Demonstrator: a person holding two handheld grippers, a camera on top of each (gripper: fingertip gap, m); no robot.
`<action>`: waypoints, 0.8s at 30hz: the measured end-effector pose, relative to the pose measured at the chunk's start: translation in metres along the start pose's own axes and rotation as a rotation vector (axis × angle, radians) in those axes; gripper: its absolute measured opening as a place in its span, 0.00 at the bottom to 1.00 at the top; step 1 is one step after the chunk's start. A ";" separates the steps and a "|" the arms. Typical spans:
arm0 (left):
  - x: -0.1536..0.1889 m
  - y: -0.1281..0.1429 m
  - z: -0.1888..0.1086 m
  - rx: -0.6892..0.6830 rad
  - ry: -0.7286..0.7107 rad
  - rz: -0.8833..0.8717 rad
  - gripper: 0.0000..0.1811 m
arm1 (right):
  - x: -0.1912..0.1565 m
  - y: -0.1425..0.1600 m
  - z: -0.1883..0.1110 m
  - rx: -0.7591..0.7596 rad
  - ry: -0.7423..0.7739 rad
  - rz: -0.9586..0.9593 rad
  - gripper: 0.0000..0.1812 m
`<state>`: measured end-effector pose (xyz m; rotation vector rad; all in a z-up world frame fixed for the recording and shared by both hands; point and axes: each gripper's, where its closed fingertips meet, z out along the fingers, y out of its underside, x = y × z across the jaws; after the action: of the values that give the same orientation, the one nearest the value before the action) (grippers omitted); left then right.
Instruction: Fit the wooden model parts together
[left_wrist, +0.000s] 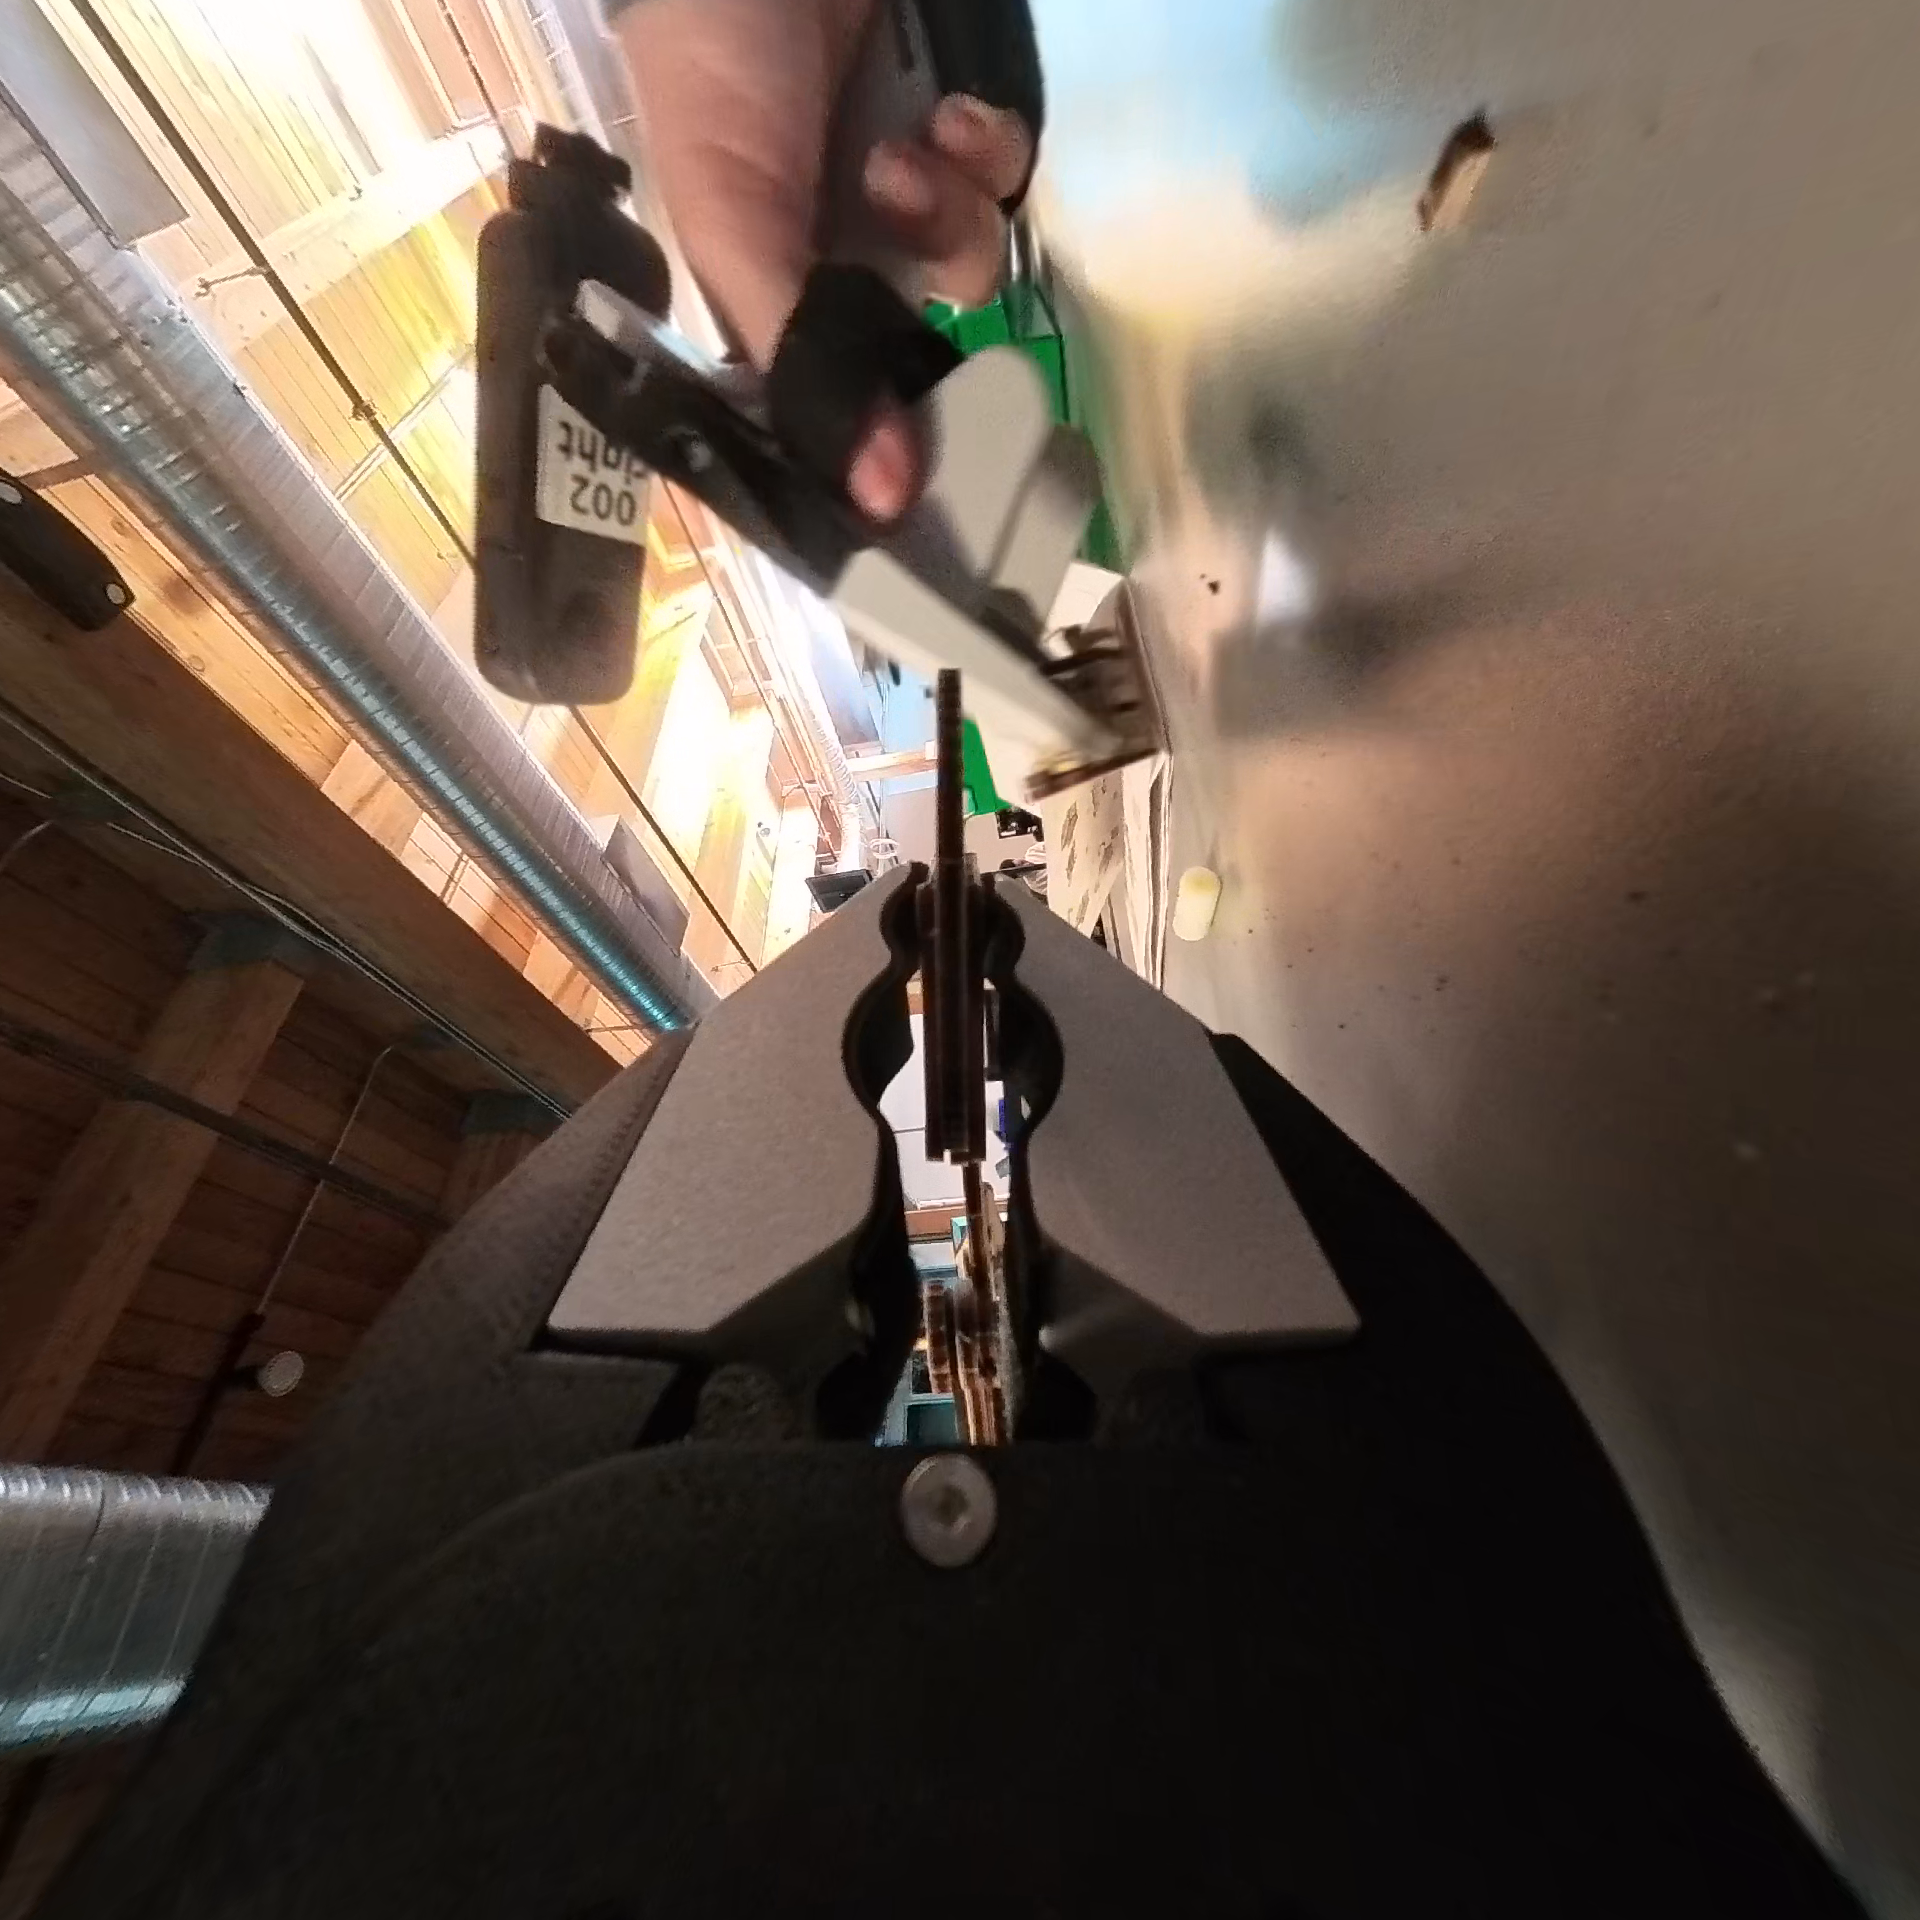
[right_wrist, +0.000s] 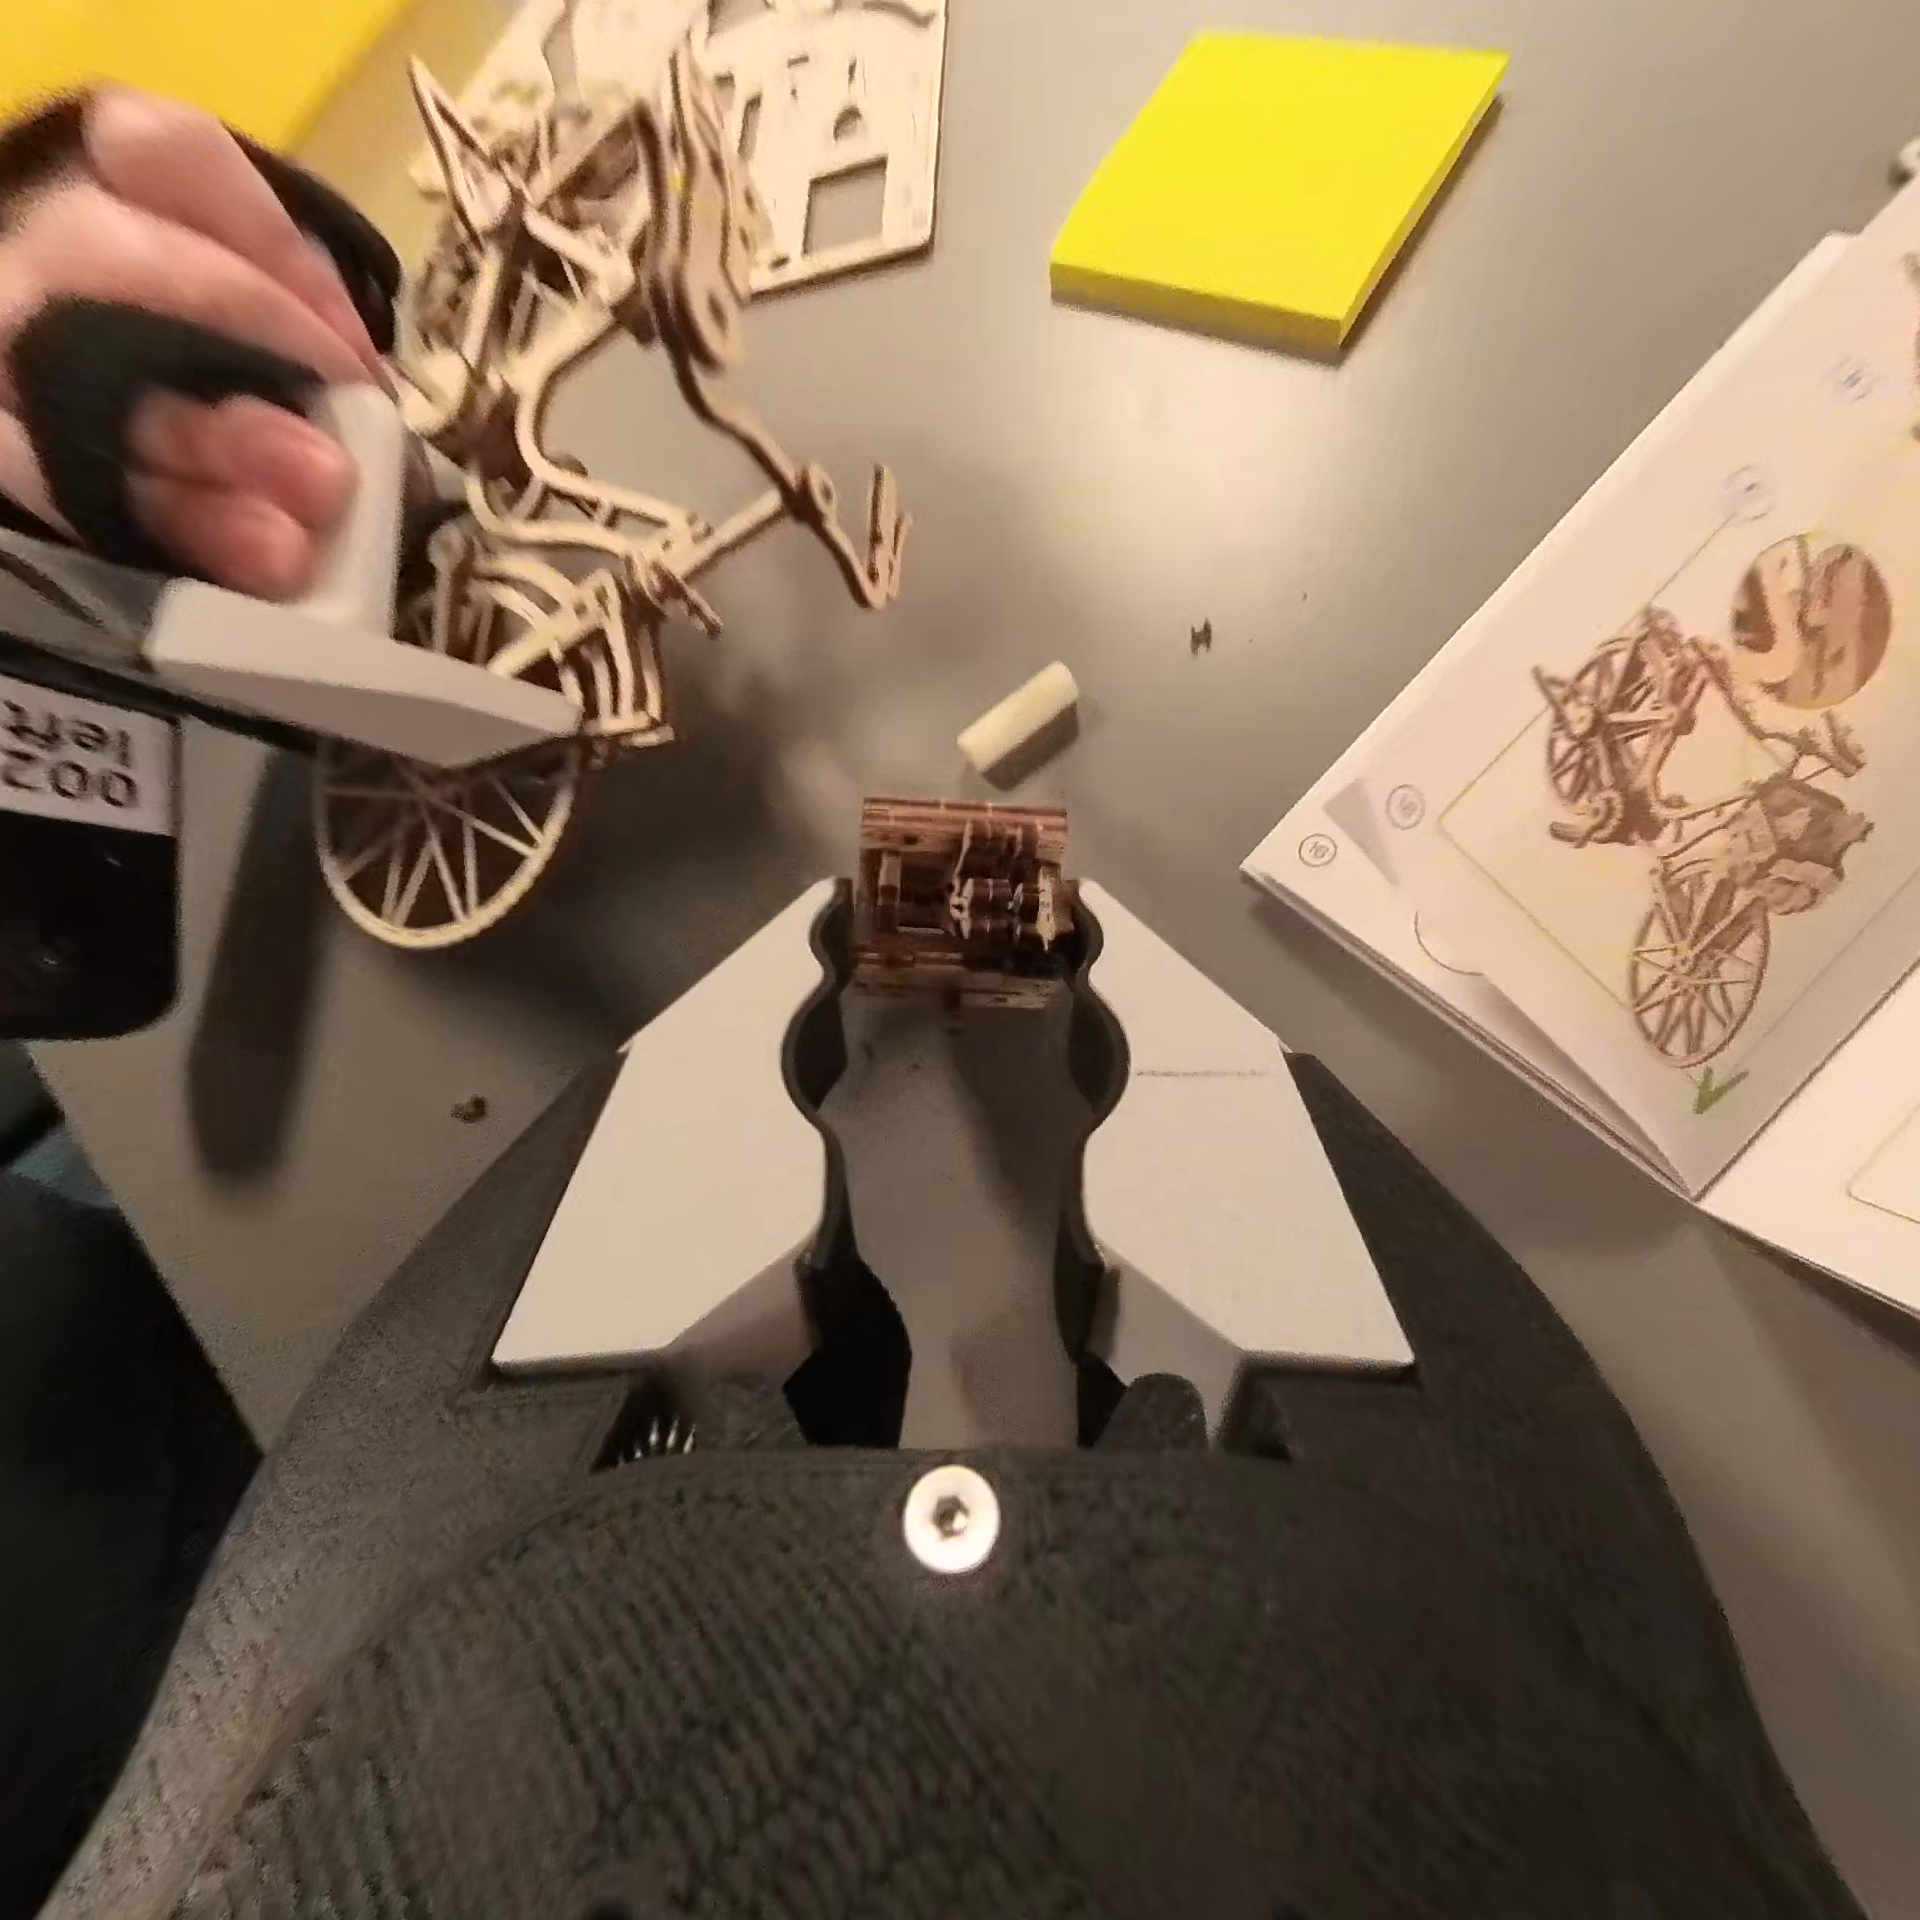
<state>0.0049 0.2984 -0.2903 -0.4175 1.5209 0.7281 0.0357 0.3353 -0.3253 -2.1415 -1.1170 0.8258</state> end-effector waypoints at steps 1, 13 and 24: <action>0.000 0.000 0.000 0.000 -0.001 0.000 0.04 | 0.000 0.004 0.003 -0.020 0.009 -0.017 0.21; -0.007 -0.013 -0.007 0.077 -0.039 -0.019 0.04 | -0.041 -0.036 -0.021 0.163 -0.120 -0.220 0.13; -0.010 -0.018 -0.009 0.107 -0.059 -0.015 0.04 | -0.058 -0.039 -0.016 0.168 -0.250 -0.224 0.02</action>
<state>0.0108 0.2772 -0.2840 -0.3239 1.4926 0.6384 0.0015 0.3016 -0.2721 -1.7727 -1.3331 1.0609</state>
